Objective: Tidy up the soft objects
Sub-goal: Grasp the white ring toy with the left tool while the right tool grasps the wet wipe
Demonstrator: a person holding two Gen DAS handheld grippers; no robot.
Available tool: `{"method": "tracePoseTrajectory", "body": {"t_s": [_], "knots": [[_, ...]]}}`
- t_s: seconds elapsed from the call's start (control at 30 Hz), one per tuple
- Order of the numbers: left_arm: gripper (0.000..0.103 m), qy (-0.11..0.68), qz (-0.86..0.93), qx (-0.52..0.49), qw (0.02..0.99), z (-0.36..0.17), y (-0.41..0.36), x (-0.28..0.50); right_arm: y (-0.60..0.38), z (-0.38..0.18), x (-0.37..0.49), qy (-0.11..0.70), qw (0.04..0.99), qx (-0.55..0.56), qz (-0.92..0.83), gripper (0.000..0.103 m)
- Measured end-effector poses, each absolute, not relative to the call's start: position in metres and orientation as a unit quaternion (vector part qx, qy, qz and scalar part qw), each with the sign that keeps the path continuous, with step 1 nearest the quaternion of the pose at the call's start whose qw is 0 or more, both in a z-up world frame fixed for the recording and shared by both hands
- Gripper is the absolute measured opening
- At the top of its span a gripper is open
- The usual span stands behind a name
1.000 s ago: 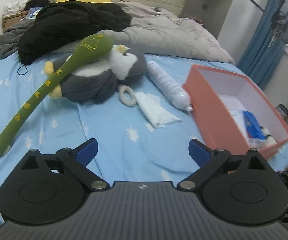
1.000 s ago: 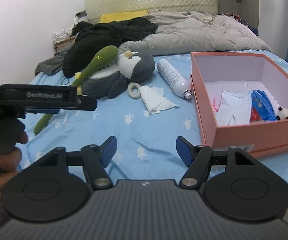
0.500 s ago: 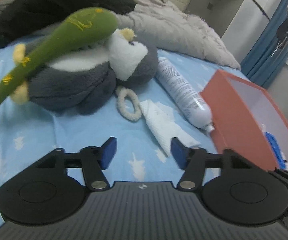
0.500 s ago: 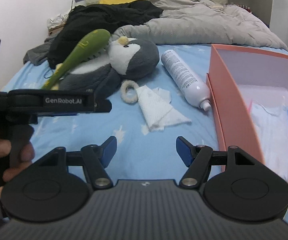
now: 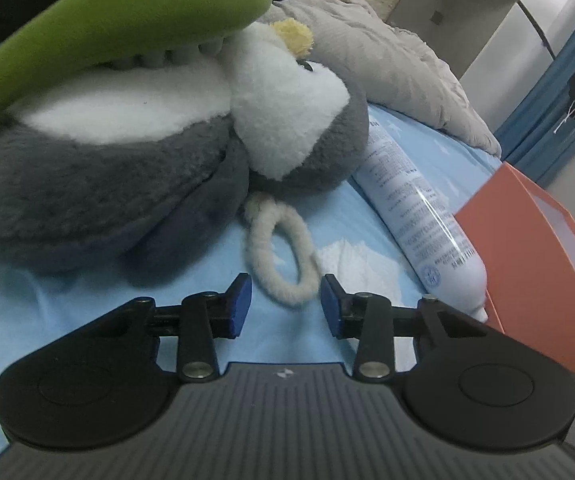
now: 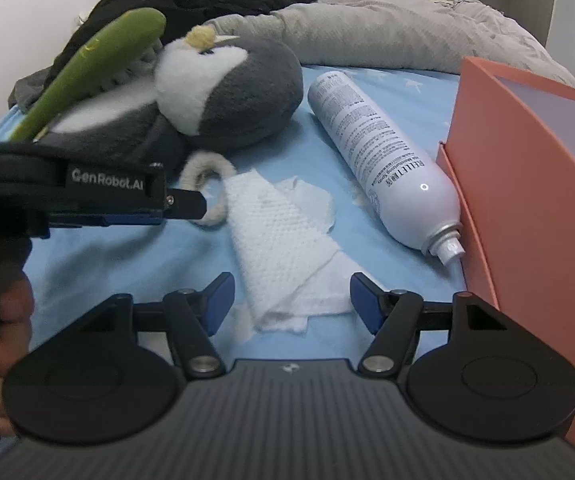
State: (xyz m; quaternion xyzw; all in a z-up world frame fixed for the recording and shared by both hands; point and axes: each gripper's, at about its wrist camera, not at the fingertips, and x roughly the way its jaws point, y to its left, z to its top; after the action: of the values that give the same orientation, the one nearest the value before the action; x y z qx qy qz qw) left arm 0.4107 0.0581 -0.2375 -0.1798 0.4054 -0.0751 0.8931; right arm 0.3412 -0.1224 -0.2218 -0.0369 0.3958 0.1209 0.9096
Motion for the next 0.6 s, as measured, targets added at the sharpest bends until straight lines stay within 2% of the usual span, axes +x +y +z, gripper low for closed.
{"method": "tracePoseTrajectory", "body": {"t_s": [0.1, 0.13, 0.27, 0.37, 0.43, 0.5, 0.6], "knots": [[0.044, 0.404, -0.066, -0.177, 0.895, -0.244, 0.056, 0.424, -0.123, -0.23, 0.35, 0.4, 0.907, -0.04, 0.121, 0.06], [0.041, 0.403, -0.064, -0.179, 0.895, -0.246, 0.057, 0.427, -0.123, -0.232, 0.352, 0.402, 0.907, -0.039, 0.122, 0.057], [0.023, 0.404, -0.057, -0.183, 0.894, -0.251, 0.058, 0.438, -0.122, -0.238, 0.356, 0.399, 0.907, -0.041, 0.127, 0.055], [0.019, 0.404, -0.051, -0.192, 0.893, -0.252, 0.06, 0.438, -0.12, -0.239, 0.356, 0.398, 0.907, -0.048, 0.126, 0.051], [0.016, 0.405, -0.048, -0.187, 0.894, -0.25, 0.059, 0.436, -0.117, -0.239, 0.357, 0.397, 0.907, -0.05, 0.13, 0.037], [0.012, 0.41, -0.046, -0.183, 0.892, -0.248, 0.059, 0.434, -0.114, -0.238, 0.357, 0.399, 0.906, -0.052, 0.134, 0.032], [0.01, 0.416, -0.051, -0.19, 0.888, -0.243, 0.061, 0.429, -0.11, -0.236, 0.355, 0.401, 0.905, -0.057, 0.133, 0.018]]}}
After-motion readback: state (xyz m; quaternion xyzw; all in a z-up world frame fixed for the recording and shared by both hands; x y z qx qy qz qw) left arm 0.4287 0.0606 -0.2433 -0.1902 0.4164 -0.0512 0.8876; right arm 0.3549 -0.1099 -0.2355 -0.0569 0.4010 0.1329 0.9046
